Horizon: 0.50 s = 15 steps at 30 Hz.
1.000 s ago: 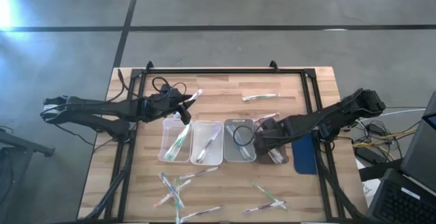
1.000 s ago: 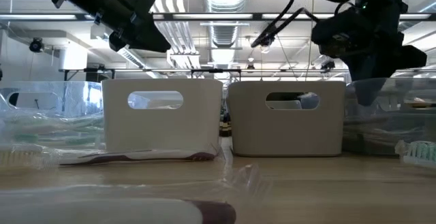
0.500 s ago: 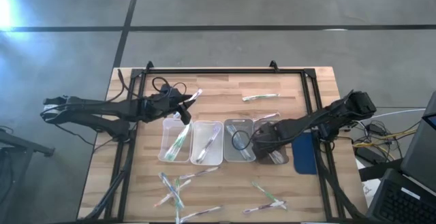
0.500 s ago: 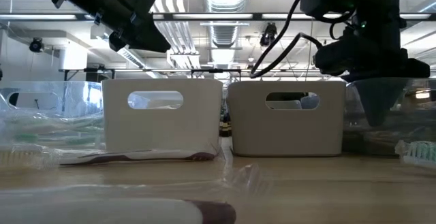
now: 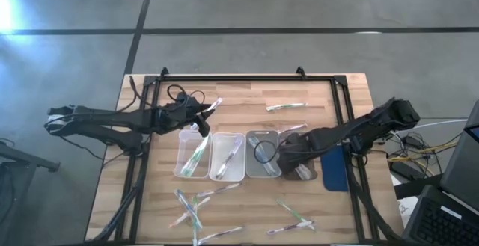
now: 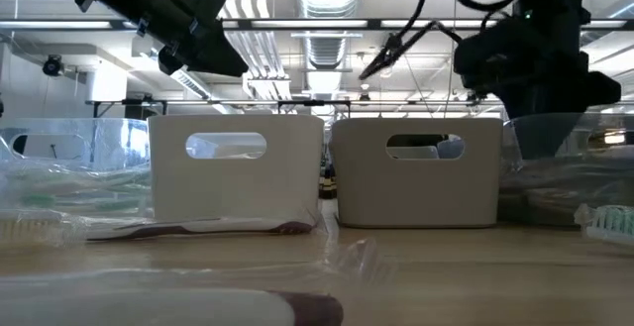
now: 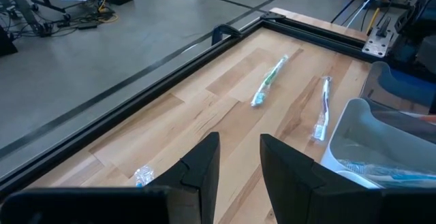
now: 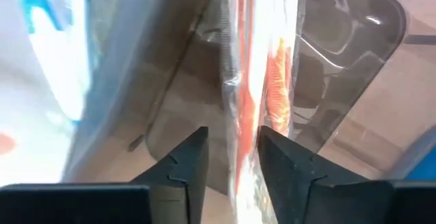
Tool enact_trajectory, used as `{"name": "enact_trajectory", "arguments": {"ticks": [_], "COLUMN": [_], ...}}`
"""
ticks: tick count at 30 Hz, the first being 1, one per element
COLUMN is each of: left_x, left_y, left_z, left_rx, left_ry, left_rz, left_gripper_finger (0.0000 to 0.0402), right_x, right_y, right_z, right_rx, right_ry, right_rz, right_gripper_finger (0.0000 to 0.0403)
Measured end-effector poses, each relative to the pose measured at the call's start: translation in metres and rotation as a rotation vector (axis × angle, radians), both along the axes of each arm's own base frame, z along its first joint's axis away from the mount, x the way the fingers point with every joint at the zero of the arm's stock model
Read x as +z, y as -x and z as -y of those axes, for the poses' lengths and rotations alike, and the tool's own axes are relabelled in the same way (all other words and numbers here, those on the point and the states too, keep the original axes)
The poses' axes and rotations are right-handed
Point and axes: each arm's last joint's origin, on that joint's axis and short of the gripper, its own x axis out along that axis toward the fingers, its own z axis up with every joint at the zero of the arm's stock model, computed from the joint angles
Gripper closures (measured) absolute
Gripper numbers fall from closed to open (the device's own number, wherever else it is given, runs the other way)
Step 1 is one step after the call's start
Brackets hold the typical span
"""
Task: Pick & Place Toothbrushes
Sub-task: Put the orange toothbrush into the black bin, then put the blue toothbrush into the gray bin
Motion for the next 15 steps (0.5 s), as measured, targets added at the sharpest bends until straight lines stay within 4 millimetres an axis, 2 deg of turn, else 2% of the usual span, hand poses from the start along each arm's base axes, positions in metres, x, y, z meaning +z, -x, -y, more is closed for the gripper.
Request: {"name": "enact_trajectory", "arguments": {"ticks": [8, 15], "left_x": [0.000, 0.000], "left_y": [0.000, 0.000], "left_z": [0.000, 0.000], "left_rx": [0.000, 0.000], "left_ry": [0.000, 0.000], "left_rz": [0.000, -0.001], "left_gripper_finger": [0.0291, 0.0291], "right_x": [0.032, 0.062], "right_y": [0.001, 0.009], "right_z": [0.000, 0.003], "right_rx": [0.000, -0.004], "right_ry": [-0.031, -0.047], "right_rz": [0.127, 0.242], "right_gripper_finger": [0.0247, 0.0244]}}
